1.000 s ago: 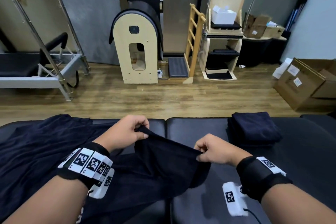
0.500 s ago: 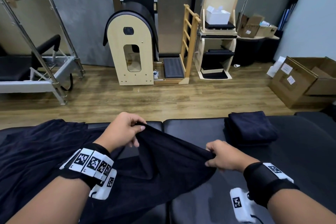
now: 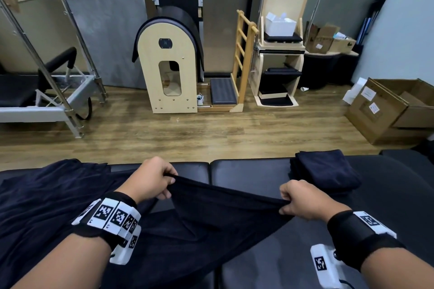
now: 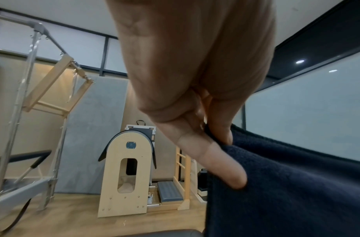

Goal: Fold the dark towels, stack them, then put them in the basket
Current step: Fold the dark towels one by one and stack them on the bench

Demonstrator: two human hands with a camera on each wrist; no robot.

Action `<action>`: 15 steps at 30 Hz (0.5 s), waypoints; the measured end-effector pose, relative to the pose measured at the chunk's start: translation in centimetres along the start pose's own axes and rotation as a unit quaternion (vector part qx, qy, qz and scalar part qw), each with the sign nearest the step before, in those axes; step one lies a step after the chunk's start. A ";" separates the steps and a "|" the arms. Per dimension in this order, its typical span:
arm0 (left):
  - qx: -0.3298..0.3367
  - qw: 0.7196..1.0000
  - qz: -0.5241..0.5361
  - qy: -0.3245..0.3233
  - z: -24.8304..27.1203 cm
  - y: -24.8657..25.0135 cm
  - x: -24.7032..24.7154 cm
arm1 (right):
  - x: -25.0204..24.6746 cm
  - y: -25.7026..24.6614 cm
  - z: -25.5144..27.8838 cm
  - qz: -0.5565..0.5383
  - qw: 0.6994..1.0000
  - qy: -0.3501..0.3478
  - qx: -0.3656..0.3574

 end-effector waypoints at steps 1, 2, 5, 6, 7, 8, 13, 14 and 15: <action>-0.009 1.000 0.013 0.005 -0.1 -0.3 -0.2 | -0.2 0.1 -0.1 -0.013 1.000 0.003 0.003; -0.018 0.999 0.025 0.009 -0.3 -0.6 -0.3 | -0.4 0.1 -0.2 -0.034 0.999 0.002 0.006; -0.044 0.996 0.077 0.026 -1.0 -0.9 -0.7 | -0.6 -0.3 -0.8 -0.096 0.995 -0.038 0.014; -0.049 0.994 0.093 0.036 -1.4 -1.0 -0.8 | -0.5 -0.5 -1.0 -0.121 0.991 -0.061 0.019; -0.056 0.992 0.107 0.045 -1.7 -1.1 -1.0 | -0.6 -0.8 -1.2 -0.148 0.985 -0.086 0.028; -0.062 0.990 0.118 0.053 -2.2 -1.3 -1.2 | -0.7 -1.1 -1.7 -0.175 0.979 -0.102 0.037; 0.021 0.990 0.023 0.139 -6.3 0.9 -6.6 | -5.8 -4.2 -5.2 -0.339 0.938 -0.025 0.070; 0.050 0.983 0.002 0.175 -7.2 2.4 -8.8 | -7.9 -5.3 -6.3 -0.368 0.927 0.003 0.063; 0.081 0.972 -0.013 0.218 -7.7 4.5 -11.5 | -10.8 -6.3 -6.9 -0.399 0.914 0.050 0.051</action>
Point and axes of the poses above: each hand's wrist, its own z-axis away from the middle knuckle, its own x-axis out of the palm, y = z × x, the point moved 6 cm from there along -z, towards the middle knuckle, and after that the axes turned 12 degrees about x, right-handed, at the moved point
